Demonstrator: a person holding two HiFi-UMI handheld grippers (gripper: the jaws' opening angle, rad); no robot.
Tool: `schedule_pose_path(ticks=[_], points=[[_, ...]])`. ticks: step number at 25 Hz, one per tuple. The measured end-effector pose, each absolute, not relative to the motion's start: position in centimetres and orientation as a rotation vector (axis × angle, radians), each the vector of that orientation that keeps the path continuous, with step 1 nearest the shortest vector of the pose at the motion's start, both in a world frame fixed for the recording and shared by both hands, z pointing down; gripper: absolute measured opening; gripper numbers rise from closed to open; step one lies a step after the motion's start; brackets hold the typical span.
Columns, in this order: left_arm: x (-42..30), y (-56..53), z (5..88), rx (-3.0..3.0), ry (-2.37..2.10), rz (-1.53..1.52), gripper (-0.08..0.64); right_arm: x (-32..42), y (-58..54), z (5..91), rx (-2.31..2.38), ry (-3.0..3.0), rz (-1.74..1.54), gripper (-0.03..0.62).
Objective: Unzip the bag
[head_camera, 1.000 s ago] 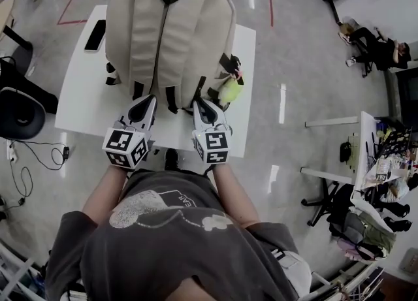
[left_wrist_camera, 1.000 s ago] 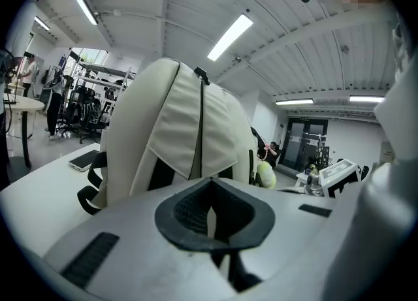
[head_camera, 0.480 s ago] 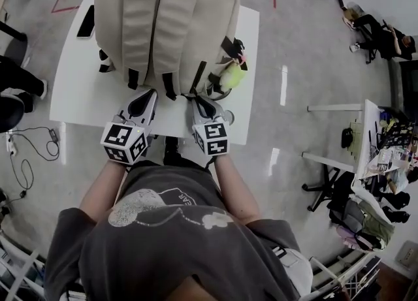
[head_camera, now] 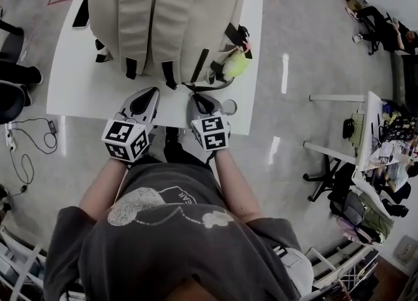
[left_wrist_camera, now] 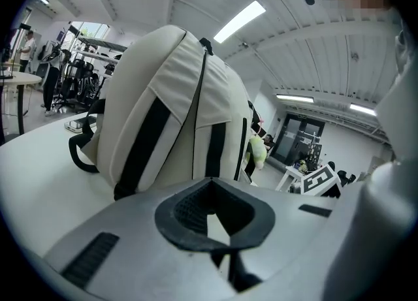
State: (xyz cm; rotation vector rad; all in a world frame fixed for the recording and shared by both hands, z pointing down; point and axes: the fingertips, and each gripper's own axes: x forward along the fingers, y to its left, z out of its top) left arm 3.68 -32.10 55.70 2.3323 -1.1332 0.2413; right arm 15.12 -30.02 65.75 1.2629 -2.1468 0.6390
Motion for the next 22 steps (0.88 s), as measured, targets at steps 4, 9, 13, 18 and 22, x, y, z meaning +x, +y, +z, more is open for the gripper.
schedule_pose_path(ticks=[4,9,13,18,22], points=[[3.0,-31.6,56.1,2.306,-1.138,0.242,0.005,15.4,-29.7,66.8,1.256,-2.088,0.684,0.031],[2.4,-31.4,56.3,2.280,-1.141,0.236,0.005,15.5,-29.5,67.4,1.239,-2.039,0.707,0.031],[2.2,-31.2,56.2,2.283,-1.139,0.237,0.005,15.5,-29.4,67.4,1.248,-2.025,0.722,0.031],[2.4,-31.2,55.9,2.293,-1.133,0.228,0.005,15.4,-29.3,67.2,1.278,-2.031,0.711,0.032],[2.2,-31.0,55.1,2.315,-1.135,0.211,0.005,15.6,-29.2,66.6,1.342,-2.016,0.662,0.034]])
